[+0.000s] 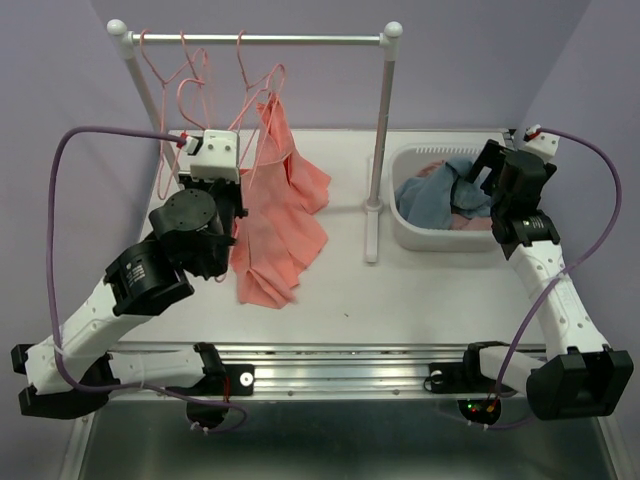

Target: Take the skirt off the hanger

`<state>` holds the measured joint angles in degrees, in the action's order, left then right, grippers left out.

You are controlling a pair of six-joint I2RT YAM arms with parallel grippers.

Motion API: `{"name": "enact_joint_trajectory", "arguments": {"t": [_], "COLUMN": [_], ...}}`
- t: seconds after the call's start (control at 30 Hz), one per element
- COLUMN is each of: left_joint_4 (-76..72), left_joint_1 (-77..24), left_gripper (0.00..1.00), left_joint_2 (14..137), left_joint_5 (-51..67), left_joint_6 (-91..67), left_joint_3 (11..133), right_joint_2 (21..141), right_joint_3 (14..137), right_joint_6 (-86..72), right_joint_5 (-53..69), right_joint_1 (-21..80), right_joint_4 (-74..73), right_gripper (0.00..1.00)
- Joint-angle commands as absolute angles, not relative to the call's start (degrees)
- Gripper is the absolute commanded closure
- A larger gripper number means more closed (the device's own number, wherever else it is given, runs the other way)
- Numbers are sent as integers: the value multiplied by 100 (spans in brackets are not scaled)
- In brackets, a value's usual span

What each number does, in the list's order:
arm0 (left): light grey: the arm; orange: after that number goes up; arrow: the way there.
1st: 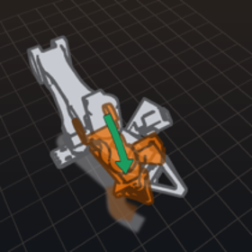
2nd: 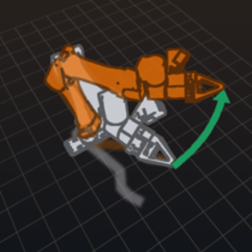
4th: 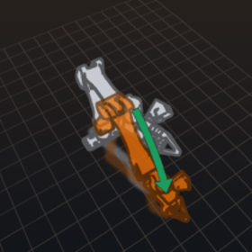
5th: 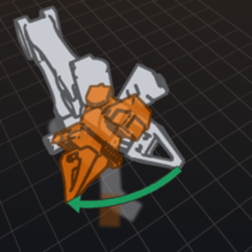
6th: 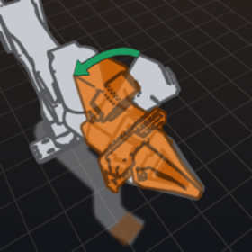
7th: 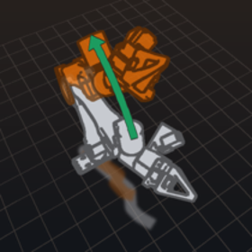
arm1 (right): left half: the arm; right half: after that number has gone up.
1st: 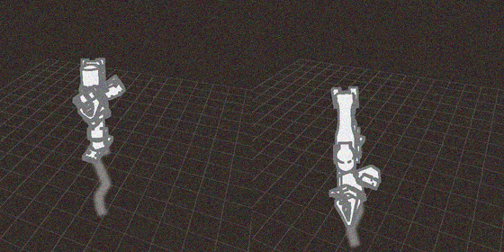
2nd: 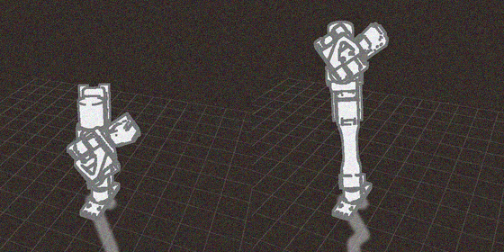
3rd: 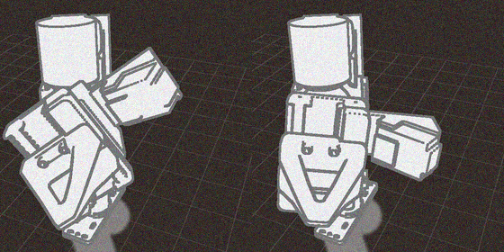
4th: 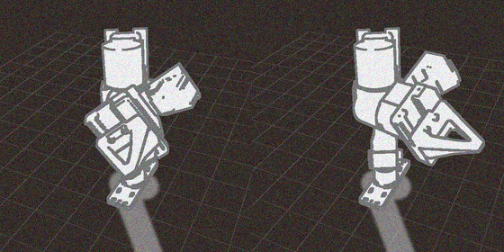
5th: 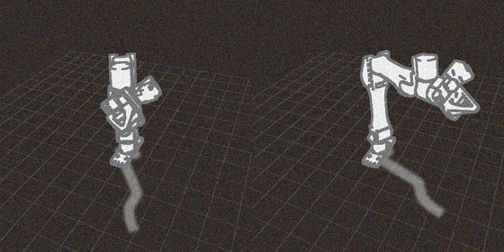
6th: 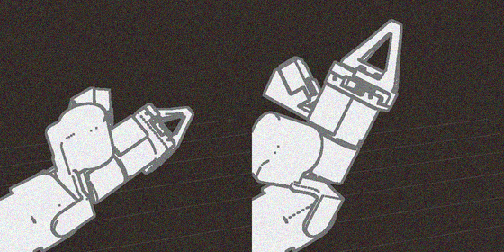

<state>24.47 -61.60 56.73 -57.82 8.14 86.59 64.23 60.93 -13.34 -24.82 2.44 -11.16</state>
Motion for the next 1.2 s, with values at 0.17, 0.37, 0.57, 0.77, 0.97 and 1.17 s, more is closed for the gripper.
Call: {"name": "enact_joint_trajectory", "arguments": {"t": [0.17,0.37,0.57,0.77,0.97,1.17], "left_joint_4": [2417,2637,2566,2435,2277,2241], "left_joint_1": [-6091,-6082,-6021,-5450,-4606,-4131], "left_gripper": [100,100,100,100,100,100], "left_joint_2": [4843,4931,5141,5273,5694,6082], "left_joint_5": [-6150,-6345,-6697,-6442,-5846,-5520], "left_joint_6": [1116,1221,1073,791,958,1089], "left_joint_3": [8683,8939,8535,8306,8367,8657], "right_joint_2": [6398,6355,6284,6275,6284,6293], "right_joint_3": [6047,6021,5985,5959,5933,5880], "right_joint_6": [-1310,-1310,-1283,-1266,-1266,-1266], "right_joint_5": [-2285,-2197,-2232,-2197,-2197,-2206], "right_joint_1": [281,281,281,281,281,281], "right_joint_4": [-905,-914,-888,-861,-835,-800], "right_gripper": [0,0,0,0,0,0]}}
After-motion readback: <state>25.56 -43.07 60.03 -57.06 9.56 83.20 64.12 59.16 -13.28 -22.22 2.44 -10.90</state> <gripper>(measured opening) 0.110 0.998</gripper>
